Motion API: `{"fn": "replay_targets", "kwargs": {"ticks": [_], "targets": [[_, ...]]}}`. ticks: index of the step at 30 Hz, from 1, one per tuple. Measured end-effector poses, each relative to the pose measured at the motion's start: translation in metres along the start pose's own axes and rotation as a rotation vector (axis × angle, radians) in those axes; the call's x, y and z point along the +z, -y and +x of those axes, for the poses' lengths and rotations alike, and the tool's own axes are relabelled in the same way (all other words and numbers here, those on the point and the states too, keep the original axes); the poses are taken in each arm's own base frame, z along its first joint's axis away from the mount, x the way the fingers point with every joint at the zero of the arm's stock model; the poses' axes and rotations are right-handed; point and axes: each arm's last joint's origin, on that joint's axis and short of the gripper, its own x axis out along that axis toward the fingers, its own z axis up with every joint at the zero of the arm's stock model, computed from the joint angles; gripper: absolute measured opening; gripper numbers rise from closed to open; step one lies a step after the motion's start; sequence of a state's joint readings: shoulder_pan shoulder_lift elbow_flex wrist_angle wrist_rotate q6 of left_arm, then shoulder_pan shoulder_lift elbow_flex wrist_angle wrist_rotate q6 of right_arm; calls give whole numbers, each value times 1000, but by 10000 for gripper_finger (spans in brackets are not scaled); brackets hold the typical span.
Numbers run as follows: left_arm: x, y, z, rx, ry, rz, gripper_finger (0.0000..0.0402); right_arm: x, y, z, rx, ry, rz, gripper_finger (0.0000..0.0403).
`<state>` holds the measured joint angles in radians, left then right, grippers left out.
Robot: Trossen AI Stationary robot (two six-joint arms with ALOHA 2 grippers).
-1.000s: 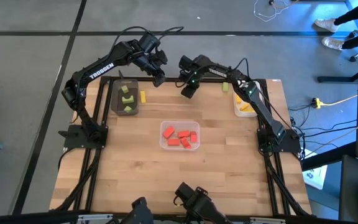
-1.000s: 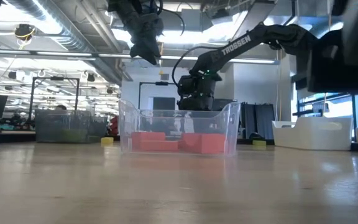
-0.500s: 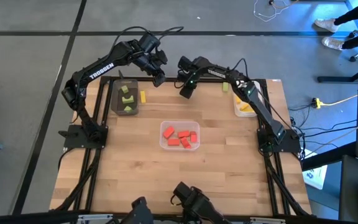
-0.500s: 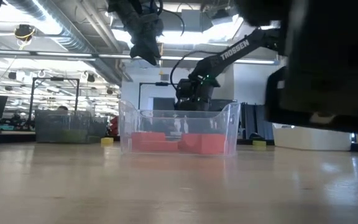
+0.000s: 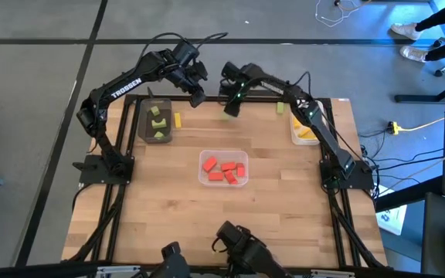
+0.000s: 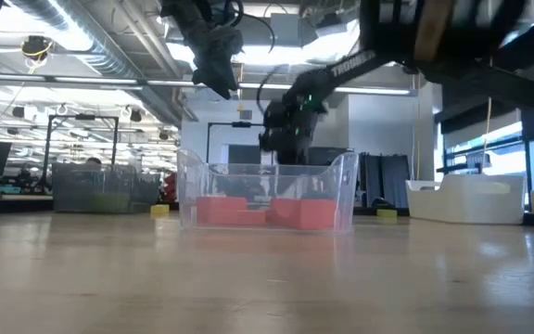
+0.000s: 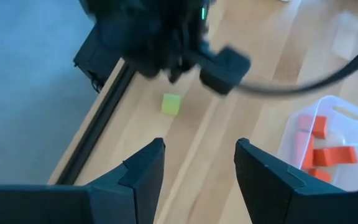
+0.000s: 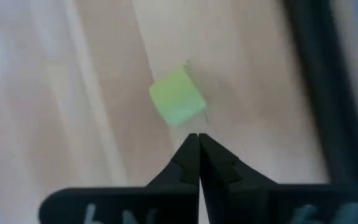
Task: Sort & place blocks by color
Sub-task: Put the green block into the black bin
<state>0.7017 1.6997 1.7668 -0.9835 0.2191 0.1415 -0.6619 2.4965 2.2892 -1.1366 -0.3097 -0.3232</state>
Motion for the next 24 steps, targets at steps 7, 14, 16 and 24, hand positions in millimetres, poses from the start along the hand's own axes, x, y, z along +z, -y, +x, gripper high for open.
{"fn": "replay_targets", "kwargs": {"ticks": [7,14,16,24], "targets": [[-3,-1,0,26,-34,116,182,-7,-23,-76,131,71,7,0],[-3,-4,22,-8,-71,219,182,-18,-61,-169,143,241,-67,0],[-3,-4,38,-50,-96,244,182,-23,-73,-194,128,294,-94,0],[-6,-4,118,-128,-153,248,182,-53,-109,-272,47,456,-166,0]]}}
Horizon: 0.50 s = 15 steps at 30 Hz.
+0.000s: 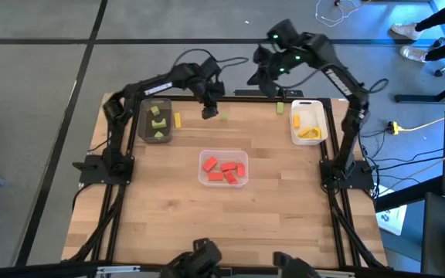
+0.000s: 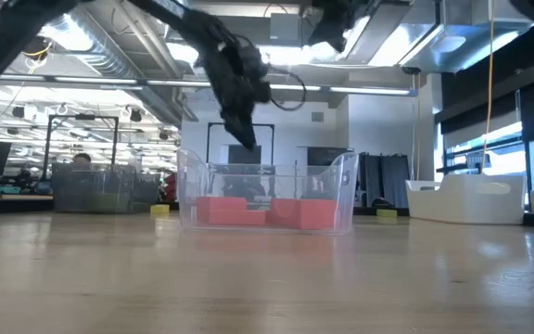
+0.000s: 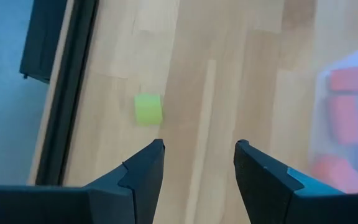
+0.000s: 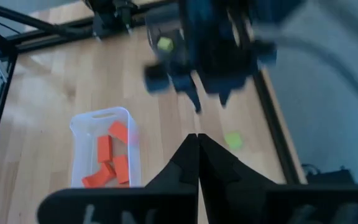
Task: Sort & place blocks by color
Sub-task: Put the green block into the black bin
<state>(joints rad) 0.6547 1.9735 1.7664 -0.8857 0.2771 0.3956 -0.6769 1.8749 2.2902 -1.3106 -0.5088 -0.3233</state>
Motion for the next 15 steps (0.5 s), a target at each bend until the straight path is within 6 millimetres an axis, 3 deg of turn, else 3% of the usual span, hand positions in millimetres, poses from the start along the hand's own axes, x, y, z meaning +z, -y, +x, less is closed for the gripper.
{"fn": "replay_targets", "kwargs": {"ticks": [6,10,15], "targets": [[-2,-9,59,-14,-29,-2,182,1,-19,-33,-24,65,-31,0],[-9,-15,87,-23,-53,-19,182,0,-23,-38,-26,71,-10,0],[-13,-21,109,2,-54,-17,182,-3,-22,-38,-57,38,4,0]]}}
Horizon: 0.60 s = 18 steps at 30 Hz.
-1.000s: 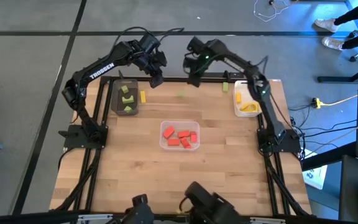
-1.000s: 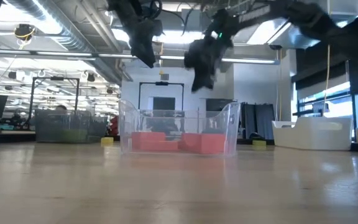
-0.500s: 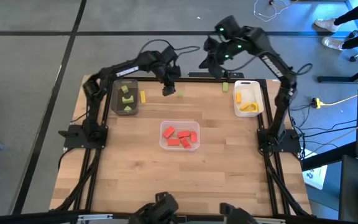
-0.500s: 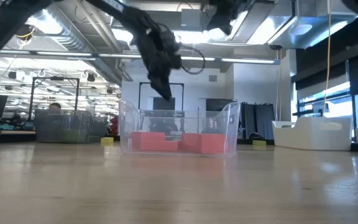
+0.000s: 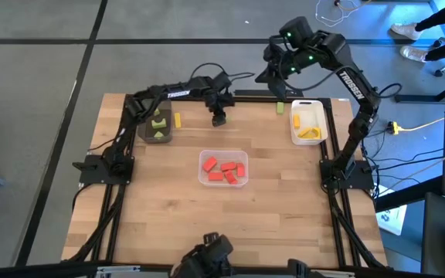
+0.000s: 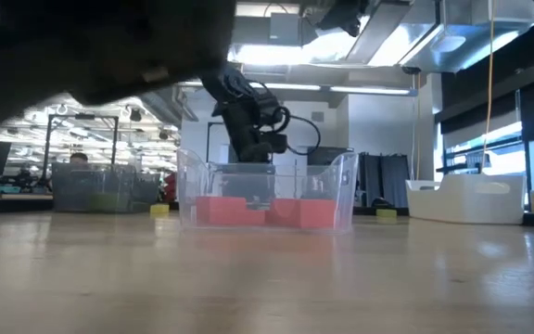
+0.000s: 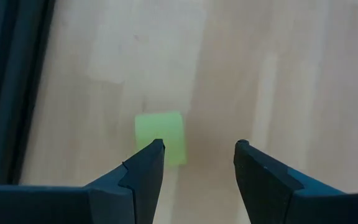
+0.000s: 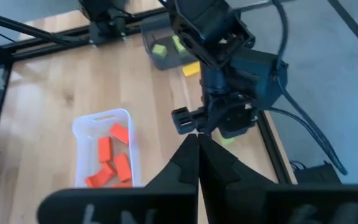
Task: Sort & place blocks by color
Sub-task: Put the green block into the black bin
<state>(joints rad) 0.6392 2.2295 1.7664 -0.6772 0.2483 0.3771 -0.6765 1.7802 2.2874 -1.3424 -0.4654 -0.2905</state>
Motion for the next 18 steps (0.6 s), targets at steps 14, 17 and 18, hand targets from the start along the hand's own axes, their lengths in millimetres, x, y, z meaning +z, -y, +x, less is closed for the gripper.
{"fn": "replay_targets", "kwargs": {"ticks": [14,17,18], "targets": [[-5,-14,1,52,-6,-26,183,-3,0,1,-6,-26,11,0],[-7,-17,1,42,-2,-35,183,-3,0,1,-4,-28,12,0],[-7,-18,2,34,1,-35,183,-3,0,1,-4,-28,12,0]]}}
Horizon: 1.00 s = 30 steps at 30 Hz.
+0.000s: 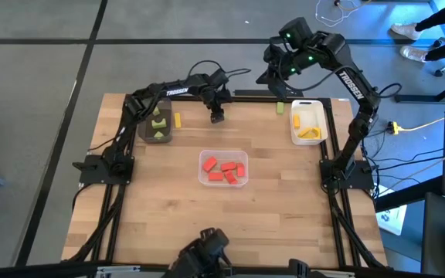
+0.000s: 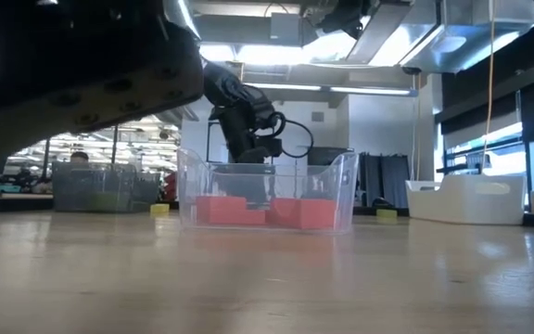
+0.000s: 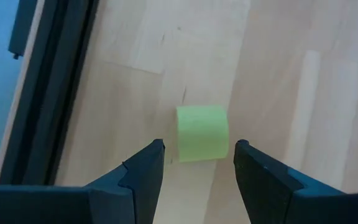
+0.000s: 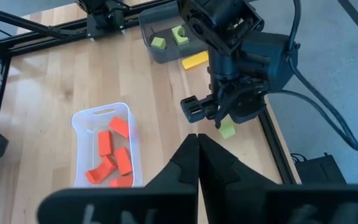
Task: Sort & place blocks by color
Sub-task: Put the green block into the black bin
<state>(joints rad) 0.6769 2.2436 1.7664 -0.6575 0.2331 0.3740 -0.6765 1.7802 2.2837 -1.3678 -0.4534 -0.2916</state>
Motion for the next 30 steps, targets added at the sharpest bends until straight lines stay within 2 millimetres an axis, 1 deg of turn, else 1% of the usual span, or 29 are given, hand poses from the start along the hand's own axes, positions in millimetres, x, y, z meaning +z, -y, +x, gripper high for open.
{"fn": "replay_targets", "kwargs": {"ticks": [5,8,11,15,20,22,24,27,30], "targets": [[-2,-4,1,-46,18,-7,183,0,0,0,0,0,0,0],[-5,-6,4,-78,20,17,183,-1,0,0,2,-5,3,0],[-5,-8,4,-83,31,30,183,-1,0,0,2,-8,5,0],[-9,-13,6,-126,33,13,183,-1,0,0,3,-8,6,0],[-13,-15,8,-116,6,58,183,-1,0,0,3,-10,8,0],[-12,-14,5,-133,20,96,183,-1,0,0,4,-10,8,0],[-8,-10,-4,-164,52,174,183,-1,0,0,3,-11,8,0],[-1,-4,-18,-163,101,303,183,-1,0,0,3,-10,8,0],[3,1,-21,-158,120,424,183,-1,0,0,4,-11,8,0]]}}
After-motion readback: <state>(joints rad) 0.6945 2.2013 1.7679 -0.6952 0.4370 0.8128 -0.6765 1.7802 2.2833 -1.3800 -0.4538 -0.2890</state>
